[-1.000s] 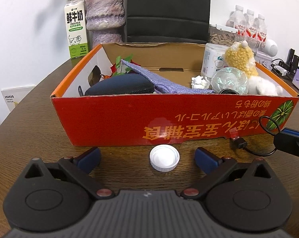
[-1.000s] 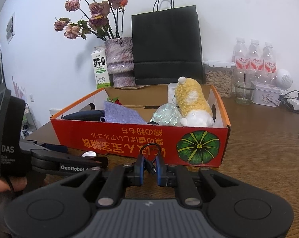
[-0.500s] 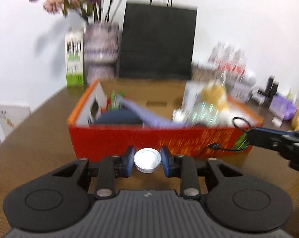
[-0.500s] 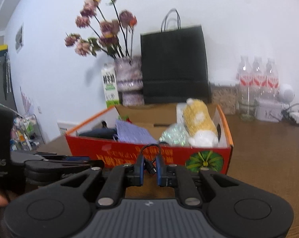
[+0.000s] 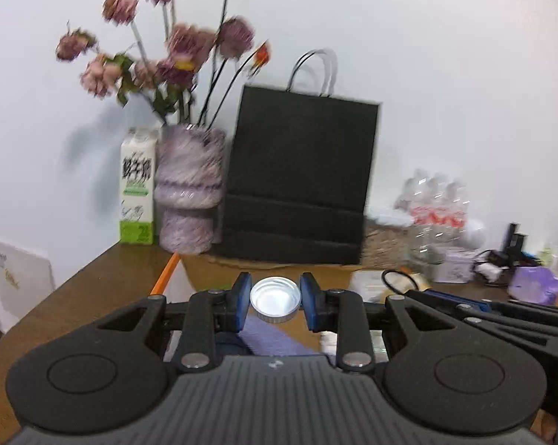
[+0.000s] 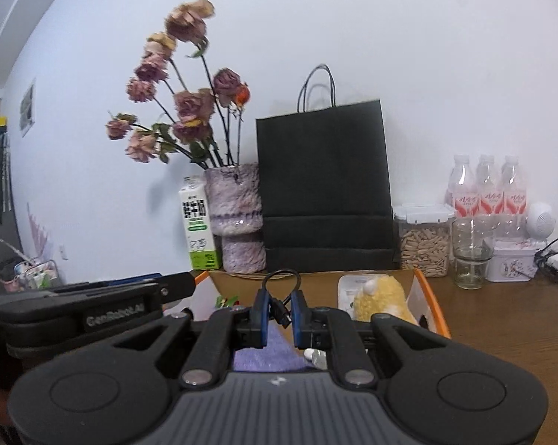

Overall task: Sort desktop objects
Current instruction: 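Carry the cap into the box while right carries the cable there, then open left tool to drop the cap while right releases the cable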

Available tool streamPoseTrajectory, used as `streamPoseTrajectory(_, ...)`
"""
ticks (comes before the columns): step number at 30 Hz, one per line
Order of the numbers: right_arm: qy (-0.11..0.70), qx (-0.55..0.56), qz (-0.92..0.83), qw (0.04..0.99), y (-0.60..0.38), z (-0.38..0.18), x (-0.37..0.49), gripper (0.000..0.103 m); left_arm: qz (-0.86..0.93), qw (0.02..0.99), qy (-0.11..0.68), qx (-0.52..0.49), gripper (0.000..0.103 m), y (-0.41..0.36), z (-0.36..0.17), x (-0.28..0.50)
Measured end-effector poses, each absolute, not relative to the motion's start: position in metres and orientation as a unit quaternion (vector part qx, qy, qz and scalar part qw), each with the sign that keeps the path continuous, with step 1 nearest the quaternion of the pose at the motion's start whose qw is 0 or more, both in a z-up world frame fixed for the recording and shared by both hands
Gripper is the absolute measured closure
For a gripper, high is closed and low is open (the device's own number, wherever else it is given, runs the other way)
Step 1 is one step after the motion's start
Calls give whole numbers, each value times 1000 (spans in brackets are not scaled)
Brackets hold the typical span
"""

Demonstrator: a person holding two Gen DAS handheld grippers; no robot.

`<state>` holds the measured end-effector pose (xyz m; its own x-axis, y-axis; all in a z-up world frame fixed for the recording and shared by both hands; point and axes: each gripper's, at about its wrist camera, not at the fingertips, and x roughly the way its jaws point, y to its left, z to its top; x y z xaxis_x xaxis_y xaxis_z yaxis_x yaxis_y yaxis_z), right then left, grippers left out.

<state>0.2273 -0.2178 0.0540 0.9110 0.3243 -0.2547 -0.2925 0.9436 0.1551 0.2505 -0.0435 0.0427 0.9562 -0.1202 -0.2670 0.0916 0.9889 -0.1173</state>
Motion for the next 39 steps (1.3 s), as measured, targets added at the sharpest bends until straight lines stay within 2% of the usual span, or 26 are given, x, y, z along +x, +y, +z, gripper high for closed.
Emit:
streamPoseTrajectory(8,170,42,146,974,-211,24,266,92,-39,984,168,-51,74,-31,14,282)
streamPoseTrajectory(11,185,43,137,972,-213,18,271,86,-33,982,176,-53,74,-28,10,285)
streamPoseTrajectory(12,189,46,133,972,-214,16,272,77,-28,982,177,-54,71,-27,10,284)
streamPoseTrajectory(13,190,48,132,972,-216,15,271,70,-25,983,176,-53,64,-27,10,284)
streamPoseTrajectory(14,189,50,131,972,-218,15,270,53,-21,983,173,-52,57,-26,10,282)
streamPoseTrajectory(15,186,49,128,973,-218,16,268,34,-15,984,169,-51,42,-27,11,280)
streamPoseTrajectory(16,180,46,125,975,-218,16,265,27,-6,985,166,-47,23,-27,12,278)
streamPoseTrajectory(17,171,41,121,977,-218,17,261,15,2,986,160,-43,17,-26,13,275)
streamPoseTrajectory(18,164,35,117,979,-217,18,259,7,8,987,152,-43,5,-26,14,272)
streamPoseTrajectory(19,160,30,114,980,-215,19,258,3,14,989,144,-43,0,-25,15,269)
streamPoseTrajectory(20,157,26,111,981,-214,20,256,0,20,989,138,-43,0,-24,16,267)
streamPoseTrajectory(39,154,8,89,984,-213,12,237,0,42,991,122,-22,0,-20,21,245)
